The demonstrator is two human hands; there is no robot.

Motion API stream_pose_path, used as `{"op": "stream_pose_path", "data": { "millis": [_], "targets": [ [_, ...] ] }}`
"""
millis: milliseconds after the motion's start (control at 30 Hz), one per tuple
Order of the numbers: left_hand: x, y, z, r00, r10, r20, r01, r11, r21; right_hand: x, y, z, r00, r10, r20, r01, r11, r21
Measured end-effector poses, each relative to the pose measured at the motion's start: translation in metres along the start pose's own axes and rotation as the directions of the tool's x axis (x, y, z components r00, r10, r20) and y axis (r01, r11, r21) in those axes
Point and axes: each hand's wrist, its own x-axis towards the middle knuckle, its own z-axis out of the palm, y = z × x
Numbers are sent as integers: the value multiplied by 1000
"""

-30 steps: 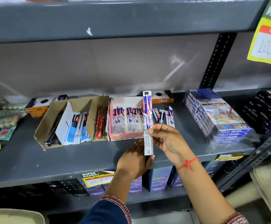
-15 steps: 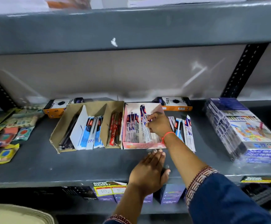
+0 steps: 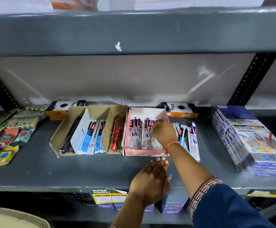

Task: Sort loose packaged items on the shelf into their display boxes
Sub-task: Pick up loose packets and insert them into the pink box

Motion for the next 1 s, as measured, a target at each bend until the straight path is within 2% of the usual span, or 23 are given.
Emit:
{"op": "stream_pose_path", "data": {
  "millis": [67,133,167,200,267,367,467,667,733,833,1000],
  "targets": [
    [0,0,0,1000,-13,19,13,1000,-2,-10,8,-17,982,-1,-190,8,999,39],
    [0,0,1,1000,1,-8,-1,1000,0,-22,27,-33,913,7,-407,-12,1000,-9],
    [0,-1,1,1000,7,-9,-7,1000,-7,-27,40,-39,891,35,-453,-61,997,-43],
    [0,-1,1,1000,-2,-15,2,1000,-5,-32,53,-43,889,100,-447,-146,987,-68],
    [-1,1,-2,999,-42,0,42,999,-4,-40,77,-44,898,286,-334,-333,939,-90],
    [-1,0,0,994,-64,91,67,997,-38,-49,99,-41,887,431,-165,-450,887,-101],
    [-1,-2,5,990,-77,118,81,996,-37,-48,110,-43,886,447,-120,-448,894,22],
    [-1,-3,8,988,-88,128,90,996,-12,-38,125,-55,860,511,-9,-485,822,299],
    [0,-3,8,985,-94,144,97,995,-16,-38,129,-57,852,524,-5,-466,760,453],
    [0,-4,8,986,-90,144,95,995,-25,-43,129,-60,842,537,40,-412,594,691],
    [0,-4,10,991,-72,109,78,996,-53,-57,113,-68,875,479,78,-326,460,826]
  ]
}}
